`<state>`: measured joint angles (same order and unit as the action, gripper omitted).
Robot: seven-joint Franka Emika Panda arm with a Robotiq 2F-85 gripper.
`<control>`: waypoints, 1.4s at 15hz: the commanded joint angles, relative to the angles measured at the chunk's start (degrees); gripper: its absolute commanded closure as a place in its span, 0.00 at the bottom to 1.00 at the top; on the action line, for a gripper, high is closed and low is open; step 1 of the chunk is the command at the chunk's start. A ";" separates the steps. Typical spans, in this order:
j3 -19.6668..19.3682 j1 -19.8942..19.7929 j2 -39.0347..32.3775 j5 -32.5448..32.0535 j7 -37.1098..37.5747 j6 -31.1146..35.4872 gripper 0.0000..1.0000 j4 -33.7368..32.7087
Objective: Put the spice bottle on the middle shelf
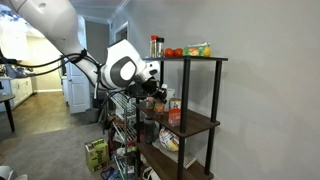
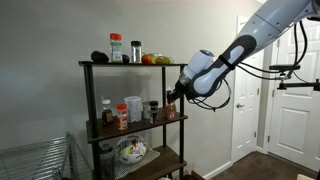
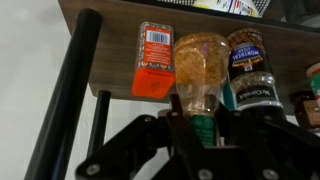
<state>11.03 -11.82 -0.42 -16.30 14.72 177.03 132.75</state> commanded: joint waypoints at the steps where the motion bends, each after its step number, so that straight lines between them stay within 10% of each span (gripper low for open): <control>1: 0.58 0.00 -4.68 1.73 -3.54 1.88 0.91 -3.46; 18: -2.40 1.19 -8.86 -2.53 -1.81 3.70 0.91 -6.79; 19: -2.56 1.31 -8.91 -2.53 -1.81 3.67 0.70 -6.81; 21: -2.55 1.32 -8.96 -2.52 -1.81 3.65 0.70 -6.81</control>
<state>8.48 -10.50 -9.38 -18.82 12.91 180.68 125.95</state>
